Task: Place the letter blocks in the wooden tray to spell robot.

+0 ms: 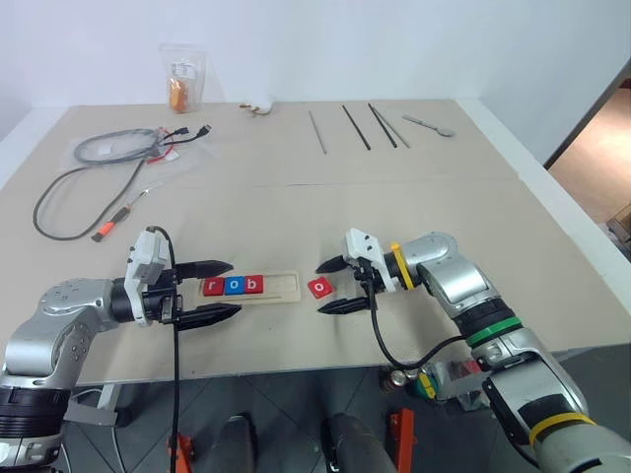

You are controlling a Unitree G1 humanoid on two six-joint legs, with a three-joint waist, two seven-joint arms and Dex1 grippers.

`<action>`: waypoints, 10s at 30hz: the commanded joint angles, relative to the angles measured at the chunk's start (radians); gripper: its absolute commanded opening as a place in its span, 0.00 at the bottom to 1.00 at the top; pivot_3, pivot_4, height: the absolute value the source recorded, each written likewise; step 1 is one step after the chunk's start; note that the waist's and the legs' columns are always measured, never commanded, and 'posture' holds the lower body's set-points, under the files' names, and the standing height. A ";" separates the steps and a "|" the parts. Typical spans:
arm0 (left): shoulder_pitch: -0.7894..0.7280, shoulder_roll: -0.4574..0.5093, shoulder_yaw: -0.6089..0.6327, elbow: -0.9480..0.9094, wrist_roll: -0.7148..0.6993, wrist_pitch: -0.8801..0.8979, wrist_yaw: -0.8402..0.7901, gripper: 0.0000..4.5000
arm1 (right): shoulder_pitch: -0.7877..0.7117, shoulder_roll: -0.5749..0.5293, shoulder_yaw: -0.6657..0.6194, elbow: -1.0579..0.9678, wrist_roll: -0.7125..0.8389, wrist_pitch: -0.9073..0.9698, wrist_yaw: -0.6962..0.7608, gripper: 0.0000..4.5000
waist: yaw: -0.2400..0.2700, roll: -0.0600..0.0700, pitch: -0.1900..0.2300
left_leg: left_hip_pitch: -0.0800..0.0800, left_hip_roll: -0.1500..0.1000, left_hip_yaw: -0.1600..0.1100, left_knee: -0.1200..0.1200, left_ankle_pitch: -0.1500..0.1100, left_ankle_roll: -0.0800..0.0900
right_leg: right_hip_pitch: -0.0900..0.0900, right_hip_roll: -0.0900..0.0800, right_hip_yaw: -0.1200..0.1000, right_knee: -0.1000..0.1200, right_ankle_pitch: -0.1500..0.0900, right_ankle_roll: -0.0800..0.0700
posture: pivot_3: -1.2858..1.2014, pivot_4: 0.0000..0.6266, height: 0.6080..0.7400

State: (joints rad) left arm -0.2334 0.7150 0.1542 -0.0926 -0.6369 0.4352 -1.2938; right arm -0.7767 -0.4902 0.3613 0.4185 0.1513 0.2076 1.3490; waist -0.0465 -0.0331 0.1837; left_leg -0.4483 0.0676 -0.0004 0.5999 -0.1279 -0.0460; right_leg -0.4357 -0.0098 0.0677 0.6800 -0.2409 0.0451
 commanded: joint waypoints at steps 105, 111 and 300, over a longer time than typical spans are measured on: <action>-0.105 -0.065 -0.049 0.096 0.026 -0.065 -0.013 1.00 | 0.261 0.052 -0.151 -0.322 0.069 0.181 -0.322 0.38 | -0.001 0.000 0.000 | 0.003 0.000 0.000 0.001 0.000 0.000 | 0.002 0.001 0.001 0.000 0.002 0.000 | 0.52 0.24 1.00; -0.106 -0.069 -0.050 0.097 0.025 -0.067 -0.012 1.00 | 0.271 0.048 -0.172 -0.388 0.079 0.209 -0.373 0.38 | -0.001 0.000 0.000 | 0.003 0.000 0.000 0.001 0.000 0.000 | 0.002 0.001 0.001 0.000 0.002 0.000 | 0.52 0.24 1.00; -0.161 -0.080 -0.071 0.085 0.040 -0.092 -0.042 1.00 | 0.063 -0.125 -0.187 -0.010 0.025 0.014 -0.185 0.99 | -0.002 -0.001 0.000 | -0.003 0.002 -0.001 0.003 0.000 0.000 | -0.003 0.005 0.003 0.000 0.004 0.000 | 0.52 0.24 1.00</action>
State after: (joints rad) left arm -0.3998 0.6165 0.0503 0.0439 -0.5738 0.3347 -1.3491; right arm -0.6796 -0.6213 0.1925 0.3946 0.1793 0.2511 1.1543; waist -0.0481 -0.0338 0.1832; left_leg -0.4511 0.0698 -0.0010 0.6025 -0.1275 -0.0457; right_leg -0.4386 -0.0051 0.0704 0.6802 -0.2368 0.0454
